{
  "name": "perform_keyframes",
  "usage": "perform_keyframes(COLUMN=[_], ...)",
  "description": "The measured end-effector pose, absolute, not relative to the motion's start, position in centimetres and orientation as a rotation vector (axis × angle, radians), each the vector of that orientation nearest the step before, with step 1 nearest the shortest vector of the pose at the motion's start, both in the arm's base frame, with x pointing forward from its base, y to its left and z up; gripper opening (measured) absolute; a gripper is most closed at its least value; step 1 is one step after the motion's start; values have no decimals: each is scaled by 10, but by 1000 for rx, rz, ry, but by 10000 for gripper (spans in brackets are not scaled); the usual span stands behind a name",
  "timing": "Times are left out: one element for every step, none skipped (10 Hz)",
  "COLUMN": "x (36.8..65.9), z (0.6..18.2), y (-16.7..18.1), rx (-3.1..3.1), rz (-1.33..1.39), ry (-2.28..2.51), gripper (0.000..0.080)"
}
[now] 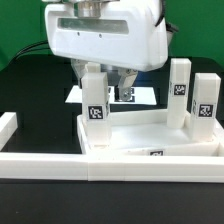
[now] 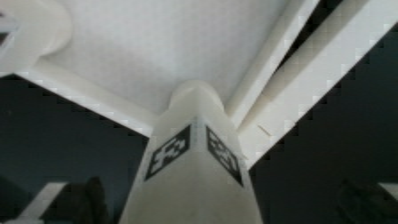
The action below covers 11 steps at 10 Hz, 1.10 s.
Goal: Assemble desk
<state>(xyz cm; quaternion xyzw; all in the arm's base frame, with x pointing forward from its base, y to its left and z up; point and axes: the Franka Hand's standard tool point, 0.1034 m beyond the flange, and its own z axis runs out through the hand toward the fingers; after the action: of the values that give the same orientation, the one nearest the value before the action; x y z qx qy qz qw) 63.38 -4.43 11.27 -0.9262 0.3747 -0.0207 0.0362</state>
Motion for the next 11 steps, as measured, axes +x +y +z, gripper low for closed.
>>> perform_keyframes(x=[634, 634, 635, 635, 635, 635, 635, 635, 635, 635, 635], z=[113, 113, 113, 113, 114, 114, 114, 114, 114, 114, 114], y=[-45, -47, -47, -47, -47, -48, -49, -49, -51, -51, -51], rx=[-2911, -2951, -2996, -3021, -3043, -3081, -3104, -3120, -3133, -3132, -3132], rz=[-76, -80, -89, -94, -99, -100, -101, -102, -101, -100, -100], ry=[977, 856, 698, 603, 527, 375, 255, 136, -13, -8, -8], gripper=[648, 648, 648, 648, 648, 648, 648, 639, 421, 421, 285])
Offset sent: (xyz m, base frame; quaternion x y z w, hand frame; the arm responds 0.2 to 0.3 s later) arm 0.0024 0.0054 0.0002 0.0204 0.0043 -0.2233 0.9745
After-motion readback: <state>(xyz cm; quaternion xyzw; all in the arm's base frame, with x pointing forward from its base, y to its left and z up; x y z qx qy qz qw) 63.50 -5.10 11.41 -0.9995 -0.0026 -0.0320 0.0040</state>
